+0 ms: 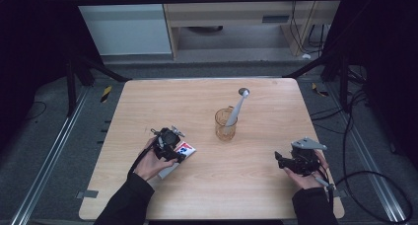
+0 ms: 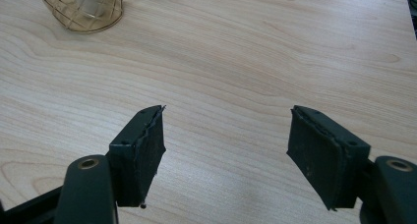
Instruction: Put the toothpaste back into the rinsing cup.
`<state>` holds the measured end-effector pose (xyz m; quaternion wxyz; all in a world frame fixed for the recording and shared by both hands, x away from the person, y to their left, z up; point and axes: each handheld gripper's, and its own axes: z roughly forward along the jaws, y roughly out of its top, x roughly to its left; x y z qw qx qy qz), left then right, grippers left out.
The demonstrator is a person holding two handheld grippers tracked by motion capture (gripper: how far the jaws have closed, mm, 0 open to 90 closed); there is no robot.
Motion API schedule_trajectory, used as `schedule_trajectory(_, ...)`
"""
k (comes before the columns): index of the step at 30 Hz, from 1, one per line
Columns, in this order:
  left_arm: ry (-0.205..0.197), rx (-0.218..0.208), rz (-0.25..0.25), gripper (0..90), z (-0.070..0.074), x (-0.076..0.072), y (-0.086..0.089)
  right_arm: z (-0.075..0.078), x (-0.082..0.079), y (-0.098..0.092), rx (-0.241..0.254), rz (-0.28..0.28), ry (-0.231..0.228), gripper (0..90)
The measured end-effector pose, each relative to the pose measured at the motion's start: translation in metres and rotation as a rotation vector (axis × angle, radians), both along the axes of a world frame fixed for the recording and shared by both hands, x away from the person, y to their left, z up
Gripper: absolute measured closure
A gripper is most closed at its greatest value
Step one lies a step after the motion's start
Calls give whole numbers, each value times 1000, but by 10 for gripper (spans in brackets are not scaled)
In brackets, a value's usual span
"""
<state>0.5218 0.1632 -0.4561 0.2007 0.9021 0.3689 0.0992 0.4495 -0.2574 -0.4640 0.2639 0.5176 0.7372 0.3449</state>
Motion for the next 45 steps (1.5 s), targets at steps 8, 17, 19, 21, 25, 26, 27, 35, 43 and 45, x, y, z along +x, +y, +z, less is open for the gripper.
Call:
schedule_trajectory(8, 22, -2, 6, 407, -6, 4, -1, -1, 1, 0, 0, 0, 6, 299)
schedule_trajectory(17, 48, -1, 9, 392, -11, 8, -1, -1, 1, 0, -3, 0, 6, 299)
schedule_trajectory(19, 58, -5, 12, 389, -12, 10, -1, 0, 1, 0, 2, 0, 3, 299)
schedule_trajectory(21, 63, -2, 10, 386, -13, 10, -1, -1, 1, 0, 2, 0, 2, 299)
schedule_trajectory(25, 55, 5, 12, 392, -16, 9, -3, -2, 2, 1, -3, 4, 6, 299)
schedule_trajectory(26, 55, 7, 13, 396, -16, 9, -4, -2, 2, 1, -4, 3, 6, 299)
schedule_trajectory(27, 56, 6, 16, 402, -16, 9, -4, -2, 2, 1, -5, 2, 7, 299)
schedule_trajectory(35, 68, -28, 35, 547, -12, 9, 1, 0, 0, -2, -3, -7, 1, 299)
schedule_trajectory(43, 43, -40, 37, 674, -4, 2, 4, -2, 1, -3, -6, -9, -3, 300)
schedule_trajectory(45, 36, -47, 43, 681, -2, 2, 8, -2, 1, -3, 0, -12, 2, 300)
